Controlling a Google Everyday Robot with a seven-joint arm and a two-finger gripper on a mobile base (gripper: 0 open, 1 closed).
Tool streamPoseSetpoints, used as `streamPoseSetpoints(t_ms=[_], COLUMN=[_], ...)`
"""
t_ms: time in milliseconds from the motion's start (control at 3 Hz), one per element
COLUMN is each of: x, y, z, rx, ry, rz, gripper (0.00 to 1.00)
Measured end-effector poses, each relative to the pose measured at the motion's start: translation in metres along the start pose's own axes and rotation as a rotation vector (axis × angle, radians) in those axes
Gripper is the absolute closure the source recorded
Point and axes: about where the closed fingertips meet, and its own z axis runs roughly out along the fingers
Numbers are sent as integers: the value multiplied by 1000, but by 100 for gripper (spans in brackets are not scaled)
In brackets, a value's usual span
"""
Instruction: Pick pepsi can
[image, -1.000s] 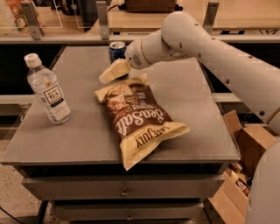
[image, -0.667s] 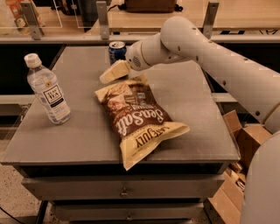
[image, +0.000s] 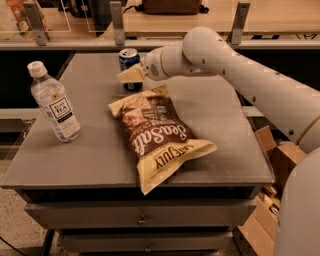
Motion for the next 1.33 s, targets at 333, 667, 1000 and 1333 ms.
streamPoseSetpoints(t_ms=[333,667,1000,1333], x=[-10,-17,-28,-44], y=[-2,-1,1,1], z=[3,6,3,-11], rx=[14,19,9,11], ry=[-43,-65,-74,-70], rz=[11,16,10,-10], gripper=[64,87,100,100])
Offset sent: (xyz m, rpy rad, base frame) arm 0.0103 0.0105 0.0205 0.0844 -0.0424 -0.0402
